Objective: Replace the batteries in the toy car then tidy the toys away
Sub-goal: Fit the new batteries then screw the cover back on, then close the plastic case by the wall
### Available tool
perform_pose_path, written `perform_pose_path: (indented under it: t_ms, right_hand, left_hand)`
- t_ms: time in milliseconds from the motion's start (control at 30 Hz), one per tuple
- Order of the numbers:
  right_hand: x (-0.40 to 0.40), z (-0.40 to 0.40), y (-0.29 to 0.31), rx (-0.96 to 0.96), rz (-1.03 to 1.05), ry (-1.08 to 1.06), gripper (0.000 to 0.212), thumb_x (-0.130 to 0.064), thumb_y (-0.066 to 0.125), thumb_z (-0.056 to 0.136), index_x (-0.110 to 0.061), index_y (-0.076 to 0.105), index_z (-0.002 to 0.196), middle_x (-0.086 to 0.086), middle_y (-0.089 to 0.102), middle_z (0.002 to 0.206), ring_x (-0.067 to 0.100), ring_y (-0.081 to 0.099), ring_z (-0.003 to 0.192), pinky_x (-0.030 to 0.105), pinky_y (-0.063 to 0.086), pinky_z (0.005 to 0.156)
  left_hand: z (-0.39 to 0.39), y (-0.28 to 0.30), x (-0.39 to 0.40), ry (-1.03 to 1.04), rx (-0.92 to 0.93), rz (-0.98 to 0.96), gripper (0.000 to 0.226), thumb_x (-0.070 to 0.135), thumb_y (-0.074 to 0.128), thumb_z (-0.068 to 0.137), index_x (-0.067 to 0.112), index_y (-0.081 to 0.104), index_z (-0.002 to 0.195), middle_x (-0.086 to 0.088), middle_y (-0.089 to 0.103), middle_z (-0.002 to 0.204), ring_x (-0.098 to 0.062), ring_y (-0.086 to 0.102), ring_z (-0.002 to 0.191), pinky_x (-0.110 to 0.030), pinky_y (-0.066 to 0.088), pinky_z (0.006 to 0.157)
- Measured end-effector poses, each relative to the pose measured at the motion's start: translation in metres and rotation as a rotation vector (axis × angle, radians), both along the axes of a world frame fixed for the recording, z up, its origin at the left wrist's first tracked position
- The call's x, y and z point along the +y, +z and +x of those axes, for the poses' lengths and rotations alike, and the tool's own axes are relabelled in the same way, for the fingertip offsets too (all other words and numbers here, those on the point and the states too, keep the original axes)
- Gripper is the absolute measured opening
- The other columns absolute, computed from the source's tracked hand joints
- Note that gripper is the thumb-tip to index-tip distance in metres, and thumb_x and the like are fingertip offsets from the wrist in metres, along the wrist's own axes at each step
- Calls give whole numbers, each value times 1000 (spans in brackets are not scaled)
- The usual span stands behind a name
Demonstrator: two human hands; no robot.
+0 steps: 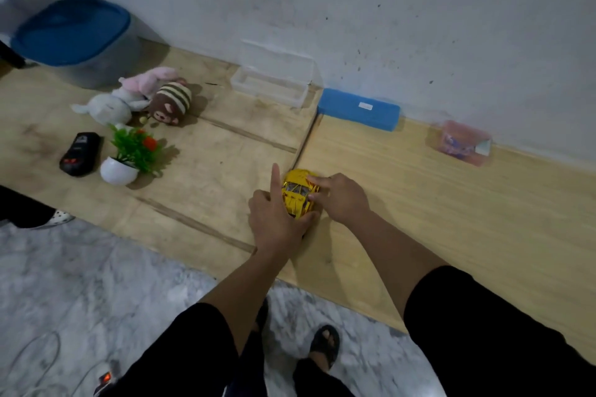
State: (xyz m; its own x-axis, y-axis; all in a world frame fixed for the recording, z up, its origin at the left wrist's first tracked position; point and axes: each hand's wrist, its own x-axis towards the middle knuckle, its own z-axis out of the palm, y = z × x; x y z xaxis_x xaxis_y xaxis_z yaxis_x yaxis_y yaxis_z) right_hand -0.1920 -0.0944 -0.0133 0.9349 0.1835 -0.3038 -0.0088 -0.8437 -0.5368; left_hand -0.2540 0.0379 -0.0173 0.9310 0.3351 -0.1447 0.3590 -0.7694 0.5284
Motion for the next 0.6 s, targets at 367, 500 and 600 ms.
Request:
perform_pose_path:
  t_ms: [367, 500, 600]
  right_hand:
    - [18, 43, 56, -95, -149, 137, 70, -55, 43, 91, -41, 3, 147, 2, 59, 130, 30, 57, 114, 37, 47, 88]
    - [60, 78, 71, -133, -166, 203, 72, -58, 42, 90, -29, 13, 149, 10, 45, 140, 31, 44, 127, 43, 40, 100]
    - [98, 113, 73, -230, -238, 234, 74, -58, 40, 91, -29, 7, 150, 14, 39, 136, 32, 37, 125, 46, 33, 100]
  left_hand:
    - [54, 36, 72, -76, -16, 2, 124, 74, 68, 56, 34, -2, 150, -10, 30, 142, -30, 27, 129, -49, 31, 101]
    - [111, 64, 121, -145, -68, 104, 124, 64, 75, 58, 36, -4, 150, -11, 21, 148, -30, 19, 135, -51, 27, 105]
    - [163, 73, 157, -279, -111, 207, 127, 59, 80, 56, 34, -2, 150, -11, 18, 151, -31, 15, 138, -51, 21, 110]
